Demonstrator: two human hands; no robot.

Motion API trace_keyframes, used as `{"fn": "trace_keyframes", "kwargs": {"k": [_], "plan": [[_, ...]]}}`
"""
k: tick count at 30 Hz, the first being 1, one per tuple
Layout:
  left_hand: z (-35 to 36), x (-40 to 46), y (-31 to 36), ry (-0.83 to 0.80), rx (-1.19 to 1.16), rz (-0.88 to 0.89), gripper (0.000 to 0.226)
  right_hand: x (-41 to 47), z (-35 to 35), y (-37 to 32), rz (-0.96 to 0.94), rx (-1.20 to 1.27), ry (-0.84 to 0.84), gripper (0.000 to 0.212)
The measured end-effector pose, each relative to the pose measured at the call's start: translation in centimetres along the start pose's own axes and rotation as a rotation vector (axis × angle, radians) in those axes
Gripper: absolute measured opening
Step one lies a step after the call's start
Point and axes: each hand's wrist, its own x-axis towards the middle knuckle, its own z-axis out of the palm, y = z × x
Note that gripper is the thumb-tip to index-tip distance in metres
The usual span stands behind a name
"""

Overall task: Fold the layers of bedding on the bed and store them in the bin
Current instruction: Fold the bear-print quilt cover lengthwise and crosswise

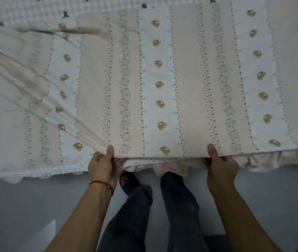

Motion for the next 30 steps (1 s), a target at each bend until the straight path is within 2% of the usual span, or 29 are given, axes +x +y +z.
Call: {"fn": "trace_keyframes", "kwargs": {"k": [4, 8, 11, 13, 15, 17, 18, 19, 20, 22, 23, 25, 27, 30], "plan": [[-1.3, 0.5, -2.0, 0.075, 0.144, 0.007, 0.038, 0.4, 0.4, 1.1, 0.004, -0.082, 0.04, 0.029], [-1.6, 0.7, -2.0, 0.064, 0.25, 0.109, 0.039, 1.0, 0.3, 1.0, -0.059, -0.083, 0.072, 0.045], [-2.9, 0.9, -3.0, 0.035, 0.276, 0.076, 0.048, 0.8, -0.6, 1.9, -0.071, -0.114, 0.109, 0.045], [-3.2, 1.5, -3.7, 0.016, 0.308, 0.007, 0.051, 0.8, -0.9, 2.5, -0.066, -0.161, 0.185, 0.052], [-3.2, 2.9, -4.2, 0.004, 0.349, -0.029, 0.051, 1.0, -0.2, 2.8, -0.083, -0.304, 0.348, 0.064], [-2.7, 3.9, -3.6, 0.0, 0.422, -0.036, 0.063, 0.6, 1.4, 2.6, -0.249, -0.452, 0.488, 0.077], [-2.5, 4.0, -3.3, -0.001, 0.46, -0.027, 0.06, -0.2, 2.5, 2.4, -0.403, -0.555, 0.493, 0.079], [-2.5, 3.8, -2.9, 0.001, 0.494, -0.027, 0.051, -1.3, 4.2, 2.3, -0.57, -0.664, 0.423, 0.077], [-2.0, 3.2, -2.4, 0.007, 0.512, -0.031, 0.042, -2.4, 6.4, 2.5, -0.707, -0.764, 0.279, 0.071], [-2.0, 2.2, -1.6, -0.016, 0.57, -0.027, 0.036, -5.0, 11.8, 3.4, -0.861, -1.01, -0.118, 0.06], [-2.2, 1.8, -0.9, -0.033, 0.632, -0.013, 0.04, -6.2, 14.6, 3.9, -0.92, -1.147, -0.316, 0.062], [-3.0, 1.5, 1.1, -0.036, 0.758, 0.032, 0.054, -8.1, 20.0, 4.9, -1.04, -1.358, -0.657, 0.073], [-4.6, 2.3, 4.0, 0.076, 0.81, 0.166, 0.066, -9.2, 24.4, 5.6, -1.104, -1.564, -0.898, 0.091], [-7.2, 5.4, 11.0, 0.283, 0.882, 0.447, 0.067, -9.3, 28.0, 6.9, -1.067, -1.899, -1.048, 0.121]]}}
